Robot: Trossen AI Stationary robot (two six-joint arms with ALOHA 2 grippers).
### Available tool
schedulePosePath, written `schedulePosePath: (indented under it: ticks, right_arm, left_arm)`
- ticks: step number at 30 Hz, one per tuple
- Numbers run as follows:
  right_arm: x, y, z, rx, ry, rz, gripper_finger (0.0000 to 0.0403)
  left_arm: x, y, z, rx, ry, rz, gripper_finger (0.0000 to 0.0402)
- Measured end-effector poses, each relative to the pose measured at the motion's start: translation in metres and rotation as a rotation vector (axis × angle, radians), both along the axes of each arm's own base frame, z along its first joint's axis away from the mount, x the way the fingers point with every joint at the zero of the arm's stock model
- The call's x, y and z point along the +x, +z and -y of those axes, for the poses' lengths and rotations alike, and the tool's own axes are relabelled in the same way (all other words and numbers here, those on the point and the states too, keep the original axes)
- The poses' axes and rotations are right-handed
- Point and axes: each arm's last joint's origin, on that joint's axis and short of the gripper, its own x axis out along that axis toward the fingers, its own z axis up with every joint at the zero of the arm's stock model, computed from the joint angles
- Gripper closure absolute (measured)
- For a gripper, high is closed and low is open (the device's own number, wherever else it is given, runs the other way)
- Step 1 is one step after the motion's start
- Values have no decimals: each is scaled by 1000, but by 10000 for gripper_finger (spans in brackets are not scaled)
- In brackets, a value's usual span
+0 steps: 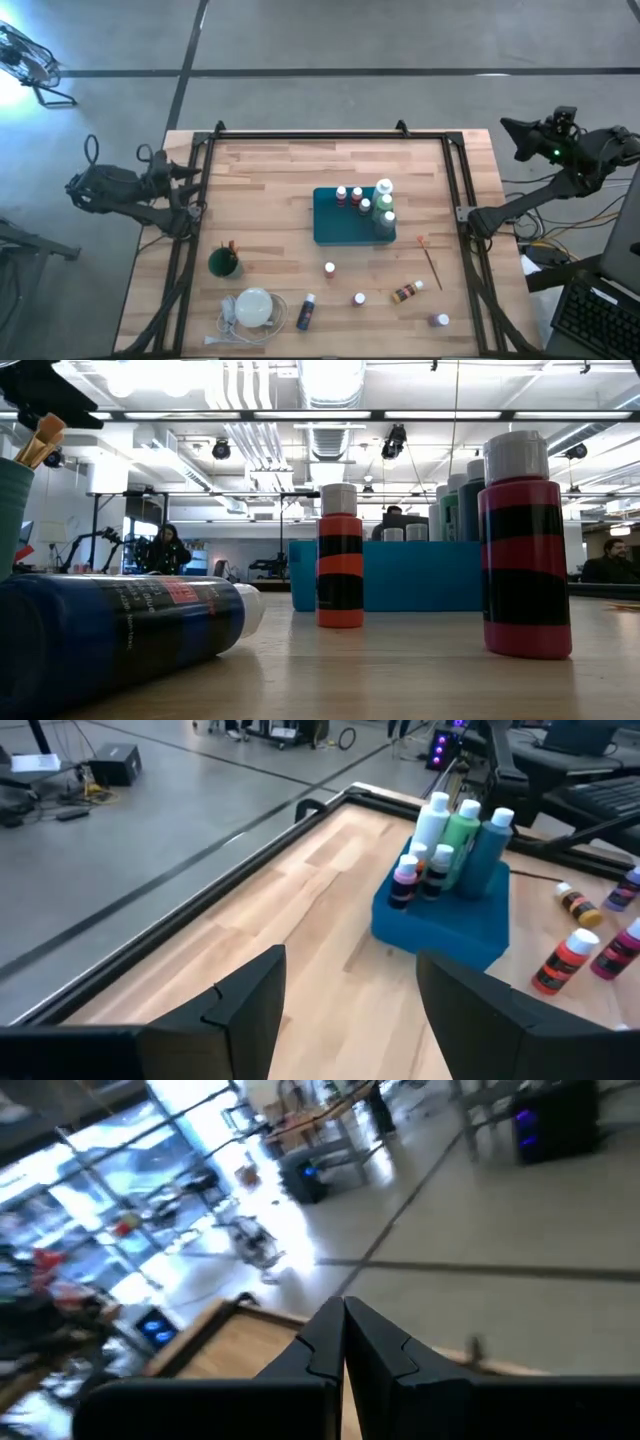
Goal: Pick & Place Paint Supplies
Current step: Put the gold paintbrush into the green cup
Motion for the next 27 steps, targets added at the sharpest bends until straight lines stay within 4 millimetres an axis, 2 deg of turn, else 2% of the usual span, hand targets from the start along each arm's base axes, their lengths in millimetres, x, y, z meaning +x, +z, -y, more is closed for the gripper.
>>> schedulePosePath:
  ticks: [3, 5, 10, 12, 16, 20, 23, 27]
  right_arm:
    - [7, 6, -4, 23, 97, 45, 394]
    - [18, 14, -9, -26, 154, 52, 394]
    - [57, 36, -26, -208, 291, 1, 394]
    - [71, 40, -31, -224, 307, -56, 394]
    - [91, 38, -39, -139, 322, -169, 394]
    - [104, 29, -46, 48, 343, -296, 394]
    - [116, 23, -52, 125, 353, -376, 394]
    - [124, 13, -60, 273, 443, -484, 394]
  left_arm:
    - [0, 0, 0, 0, 3, 4, 172]
    - [0, 0, 0, 0, 3, 4, 172]
    - [0, 0, 0, 2, 2, 4, 172]
    - [0, 0, 0, 3, 2, 4, 172]
    - [0, 0, 0, 3, 2, 4, 172]
    - [0, 0, 0, 3, 1, 4, 172]
    - [0, 0, 0, 3, 1, 4, 172]
    - [0, 0, 0, 3, 1, 4, 172]
